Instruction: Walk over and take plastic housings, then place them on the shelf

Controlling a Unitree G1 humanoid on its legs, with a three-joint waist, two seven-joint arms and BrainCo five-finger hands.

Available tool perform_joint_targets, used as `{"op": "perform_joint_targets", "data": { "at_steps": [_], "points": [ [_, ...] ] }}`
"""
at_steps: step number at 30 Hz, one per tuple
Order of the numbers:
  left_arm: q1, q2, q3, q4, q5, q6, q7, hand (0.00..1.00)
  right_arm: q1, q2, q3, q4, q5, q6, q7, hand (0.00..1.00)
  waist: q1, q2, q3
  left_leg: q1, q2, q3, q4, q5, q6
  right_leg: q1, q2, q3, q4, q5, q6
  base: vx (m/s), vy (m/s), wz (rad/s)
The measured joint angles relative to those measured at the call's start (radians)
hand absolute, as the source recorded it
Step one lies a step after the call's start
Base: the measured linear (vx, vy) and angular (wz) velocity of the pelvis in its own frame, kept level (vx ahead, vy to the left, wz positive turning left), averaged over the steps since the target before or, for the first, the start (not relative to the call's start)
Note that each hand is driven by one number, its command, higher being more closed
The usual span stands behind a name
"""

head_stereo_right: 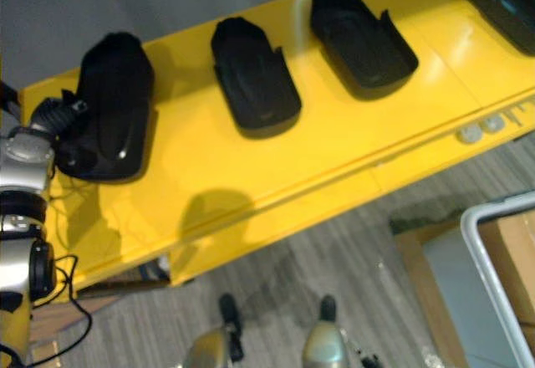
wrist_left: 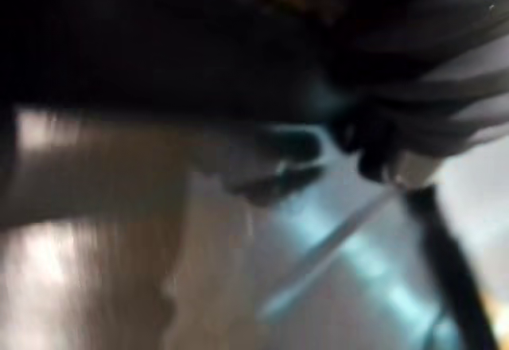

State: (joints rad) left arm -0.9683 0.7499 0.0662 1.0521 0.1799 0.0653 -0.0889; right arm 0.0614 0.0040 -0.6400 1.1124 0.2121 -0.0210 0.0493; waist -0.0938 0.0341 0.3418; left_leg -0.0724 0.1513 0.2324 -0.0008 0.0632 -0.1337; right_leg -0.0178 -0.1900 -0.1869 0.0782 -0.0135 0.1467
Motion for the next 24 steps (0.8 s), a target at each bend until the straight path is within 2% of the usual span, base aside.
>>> {"op": "perform_joint_targets", "data": {
  "at_steps": [10, 12, 16, 19, 21, 23, 24],
  "points": [
    [0.031, 0.000, 0.010, -0.018, -0.029, 0.000, 0.015, 0.00, 0.000, -0.007, 0.015, 0.001, -0.020, 0.000, 0.016, 0.00, -0.001, 0.000, 0.000, -0.002, 0.001, 0.008, 0.003, -0.001, 0.000, -0.006, 0.000, 0.008, 0.000, 0.000, 0.000, -0.03, 0.003, -0.02],
    [0.055, -0.001, 0.017, -0.093, -0.063, 0.003, 0.046, 0.00, 0.000, -0.007, 0.015, 0.001, -0.020, 0.000, 0.016, 0.00, -0.001, 0.000, 0.000, -0.008, 0.001, 0.010, 0.005, 0.000, 0.000, -0.013, 0.000, 0.009, 0.000, 0.000, 0.000, -0.03, 0.004, -0.02],
    [0.191, -0.026, 0.055, -0.479, -0.184, -0.009, 0.129, 0.00, 0.001, -0.007, 0.015, -0.001, -0.020, -0.002, 0.014, 0.00, 0.000, -0.001, -0.002, -0.018, 0.001, -0.003, 0.009, 0.000, 0.000, -0.012, 0.000, 0.002, 0.000, 0.000, 0.000, 0.00, 0.003, 0.07],
    [0.308, -0.146, 0.157, -0.741, -0.205, -0.044, 0.209, 0.00, 0.001, -0.006, 0.016, -0.007, -0.022, -0.005, 0.013, 0.00, 0.008, 0.002, -0.005, -0.014, 0.000, -0.005, 0.009, 0.000, 0.000, -0.004, 0.000, -0.001, -0.001, 0.000, 0.001, 0.02, 0.002, 0.04],
    [0.388, -0.226, 0.182, -0.866, -0.202, -0.047, 0.252, 0.00, 0.002, -0.006, 0.016, -0.006, -0.031, -0.011, 0.012, 0.00, 0.015, 0.002, -0.005, 0.003, 0.000, -0.004, 0.007, -0.001, -0.001, 0.012, 0.000, -0.001, -0.005, 0.000, 0.001, 0.00, 0.000, 0.00],
    [0.498, -0.335, 0.208, -1.012, -0.196, -0.084, 0.314, 0.00, 0.009, -0.007, 0.016, -0.007, -0.042, -0.026, -0.002, 0.00, 0.022, 0.007, -0.033, 0.005, 0.000, -0.003, 0.004, -0.004, -0.004, 0.017, 0.000, -0.001, -0.014, 0.000, 0.001, 0.00, 0.000, 0.00],
    [0.524, -0.363, 0.211, -1.047, -0.191, -0.092, 0.328, 0.00, 0.012, -0.007, 0.016, -0.006, -0.043, -0.027, -0.008, 0.00, 0.025, 0.007, -0.043, 0.006, 0.000, -0.002, 0.003, -0.005, -0.005, 0.018, 0.000, -0.001, -0.017, 0.000, 0.001, 0.00, 0.000, 0.00]
  ]
}}
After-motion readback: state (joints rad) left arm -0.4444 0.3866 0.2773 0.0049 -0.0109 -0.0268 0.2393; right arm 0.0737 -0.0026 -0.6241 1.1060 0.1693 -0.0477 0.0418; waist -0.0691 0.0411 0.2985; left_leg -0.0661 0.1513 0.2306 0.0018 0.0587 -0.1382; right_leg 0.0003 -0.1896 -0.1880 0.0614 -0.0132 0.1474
